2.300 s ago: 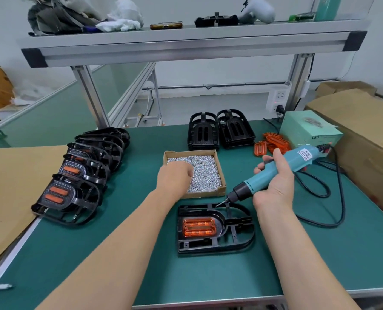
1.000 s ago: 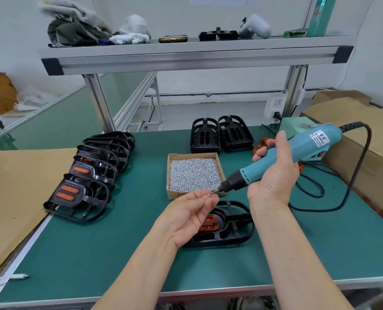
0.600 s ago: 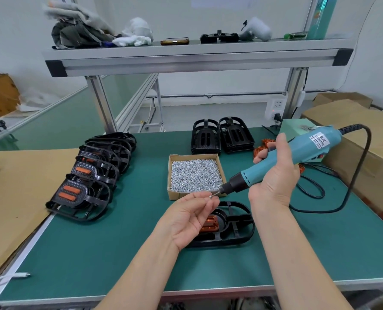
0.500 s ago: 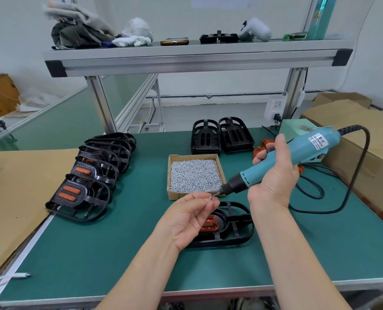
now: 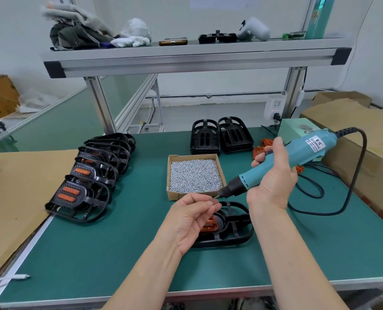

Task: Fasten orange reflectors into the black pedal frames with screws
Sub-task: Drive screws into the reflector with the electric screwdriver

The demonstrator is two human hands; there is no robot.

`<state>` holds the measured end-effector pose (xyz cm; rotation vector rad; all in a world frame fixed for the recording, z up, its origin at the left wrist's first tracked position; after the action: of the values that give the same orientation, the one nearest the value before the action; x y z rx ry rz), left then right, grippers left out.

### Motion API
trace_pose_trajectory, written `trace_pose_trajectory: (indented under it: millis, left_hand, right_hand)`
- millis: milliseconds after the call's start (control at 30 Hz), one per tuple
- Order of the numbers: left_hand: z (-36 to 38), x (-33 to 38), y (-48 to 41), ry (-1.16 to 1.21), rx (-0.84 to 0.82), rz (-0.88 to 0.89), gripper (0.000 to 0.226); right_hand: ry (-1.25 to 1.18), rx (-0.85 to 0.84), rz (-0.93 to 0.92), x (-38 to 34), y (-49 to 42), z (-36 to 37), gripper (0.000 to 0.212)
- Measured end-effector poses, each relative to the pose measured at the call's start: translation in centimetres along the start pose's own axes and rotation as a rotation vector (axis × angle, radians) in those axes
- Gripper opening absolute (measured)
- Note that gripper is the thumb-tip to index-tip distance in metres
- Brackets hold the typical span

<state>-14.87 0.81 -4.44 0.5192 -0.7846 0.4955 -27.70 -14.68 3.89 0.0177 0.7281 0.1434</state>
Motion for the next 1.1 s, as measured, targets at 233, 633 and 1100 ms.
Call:
trace_pose_trajectory:
  millis: [233,633,1100]
  left_hand:
    - [-0.5,-0.3,-0.2,0.034,0.005,-0.002,0.014]
    - [-0.7,1.2,0.5,-0.195,0.080,0.288,0.021]
    - [0.4,4.0,3.4,-0.811,0.181,0.812,0.040]
  right_hand:
    - [-0.006,0.014,-0.002,-0.2,0.0,-0.3,0.018]
    - [0.008,0.004,-0.023,-0.1,0.5,-0.1,0.020]
    - [0.010,0.069,0.043,1.3,0.0,-1.0,0.025]
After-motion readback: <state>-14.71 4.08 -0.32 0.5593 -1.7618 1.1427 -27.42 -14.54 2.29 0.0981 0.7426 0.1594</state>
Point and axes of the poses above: each hand's wrist, its own y-axis away from the middle knuckle, its own z-axis out of the palm, x = y × z, the point moved 10 cm from there along -y, towards the middle knuckle, and after that the axes turned 5 degrees about z, right-handed, at the moved point
